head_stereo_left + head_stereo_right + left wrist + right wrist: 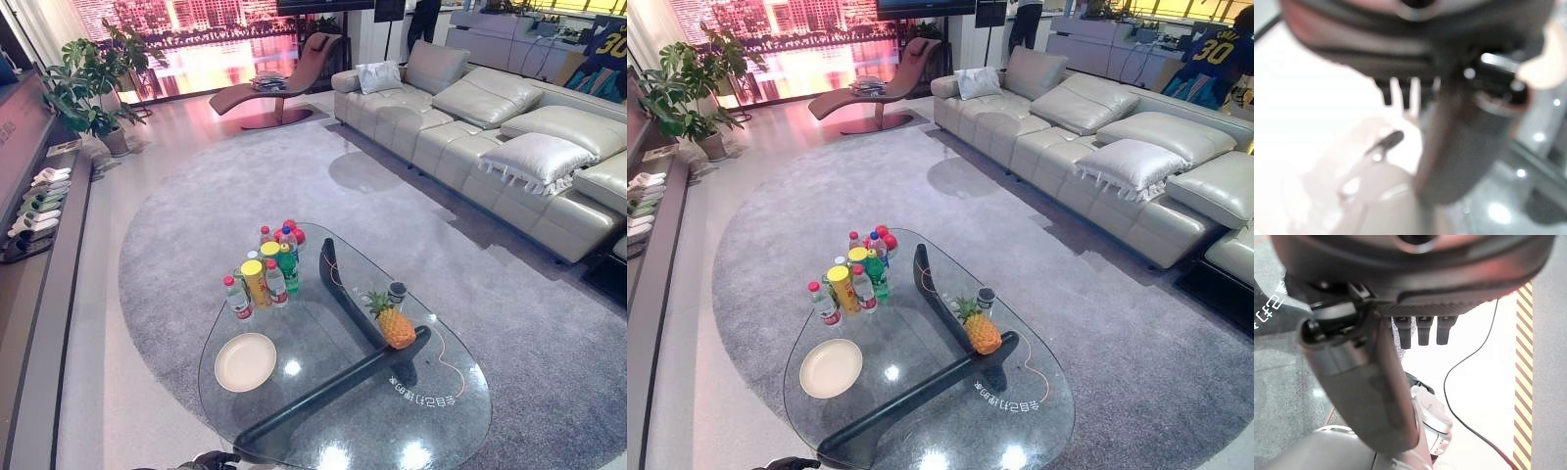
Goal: Pick up the fruit to the plate
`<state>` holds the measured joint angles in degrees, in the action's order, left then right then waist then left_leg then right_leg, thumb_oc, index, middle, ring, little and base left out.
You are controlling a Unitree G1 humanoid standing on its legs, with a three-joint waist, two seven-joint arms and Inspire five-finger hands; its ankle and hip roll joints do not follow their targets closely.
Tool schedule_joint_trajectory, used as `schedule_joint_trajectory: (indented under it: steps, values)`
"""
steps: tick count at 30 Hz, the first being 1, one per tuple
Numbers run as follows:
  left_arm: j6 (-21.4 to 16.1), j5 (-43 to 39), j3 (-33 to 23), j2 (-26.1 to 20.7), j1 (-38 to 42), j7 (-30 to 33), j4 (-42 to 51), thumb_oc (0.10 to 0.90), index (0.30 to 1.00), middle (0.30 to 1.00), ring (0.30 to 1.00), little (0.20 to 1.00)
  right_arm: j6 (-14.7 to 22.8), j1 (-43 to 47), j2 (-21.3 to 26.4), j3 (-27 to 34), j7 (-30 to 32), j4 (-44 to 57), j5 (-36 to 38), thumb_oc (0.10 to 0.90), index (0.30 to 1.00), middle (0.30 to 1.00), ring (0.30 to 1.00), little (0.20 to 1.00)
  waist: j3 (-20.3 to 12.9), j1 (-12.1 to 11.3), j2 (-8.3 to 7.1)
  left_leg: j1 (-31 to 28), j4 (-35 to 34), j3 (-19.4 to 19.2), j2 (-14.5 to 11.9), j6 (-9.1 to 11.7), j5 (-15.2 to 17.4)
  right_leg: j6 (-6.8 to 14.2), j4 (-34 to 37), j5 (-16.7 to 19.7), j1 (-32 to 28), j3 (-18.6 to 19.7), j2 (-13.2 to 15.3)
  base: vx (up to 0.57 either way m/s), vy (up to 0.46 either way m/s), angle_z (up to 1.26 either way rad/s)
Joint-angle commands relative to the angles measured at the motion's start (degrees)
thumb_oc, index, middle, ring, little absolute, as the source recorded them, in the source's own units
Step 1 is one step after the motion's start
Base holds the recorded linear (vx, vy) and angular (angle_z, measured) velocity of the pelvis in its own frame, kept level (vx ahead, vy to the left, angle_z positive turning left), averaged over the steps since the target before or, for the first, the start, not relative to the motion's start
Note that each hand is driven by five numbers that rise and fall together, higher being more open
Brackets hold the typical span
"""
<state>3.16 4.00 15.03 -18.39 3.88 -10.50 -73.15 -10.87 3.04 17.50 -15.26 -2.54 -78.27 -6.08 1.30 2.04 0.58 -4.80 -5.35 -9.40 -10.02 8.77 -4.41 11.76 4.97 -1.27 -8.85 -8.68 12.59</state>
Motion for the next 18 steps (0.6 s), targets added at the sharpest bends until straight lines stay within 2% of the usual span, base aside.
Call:
schedule_joint_trajectory:
  steps: [1, 8, 11, 18]
  values:
    - [0.08, -2.57, 0.95, 0.8, 3.36, -0.28, -3.61, 0.8, 0.9, 0.9, 0.9, 0.9, -1.36, 4.69, 1.54, 1.75, 1.03, -3.91, 1.07, 0.8, 0.9, 0.9, 0.9, 0.9, 3.2, -0.94, 0.63, -1.04, 0.35, -0.33, -5.78, 3.13, 0.6, 2.3, 0.03, 6.44, 3.46, -3.35, 3.98, 0.0, 0.0, 0.0]
    - [0.86, -6.14, 1.24, 0.56, 3.23, 1.19, -2.12, 0.8, 0.9, 0.9, 0.9, 0.9, -3.2, 5.1, 2.49, 1.15, 1.97, -3.97, -0.29, 0.8, 0.9, 0.9, 0.9, 0.9, 7.47, -0.9, 1.84, 4.85, 0.35, 0.97, -5.27, 2.65, -1.21, 1.43, 0.03, 7.69, 9.25, -2.29, 3.81, -0.07, 0.012, -0.01]
    - [0.76, -9.95, 1.21, 0.43, 6.7, 2.2, -1.28, 0.8, 0.9, 0.9, 0.9, 0.9, -3.54, 8.04, 3.31, 0.53, 2.62, -3.69, 1.25, 0.8, 0.9, 0.9, 0.9, 0.9, 11.93, -0.61, 2.52, 9.64, 0.35, 2.28, -4.1, 2.06, -2.04, 0.77, 0.03, 8.96, 14.11, -1.05, 3.3, -0.24, 0.025, -0.05]
    - [-1.42, -15.81, 1.01, -0.66, 10.18, 1.96, 0.78, 0.8, 0.9, 0.9, 0.9, 0.9, -3.0, 11.39, 5.17, 0.26, 4.17, -0.98, 4.46, 0.8, 0.9, 0.9, 0.9, 0.9, 17.83, -0.69, 2.3, 15.66, 0.35, 3.57, -1.99, 1.15, -3.01, 0.47, 0.03, 10.62, 19.91, 0.13, 2.77, -0.12, 0.026, 0.01]
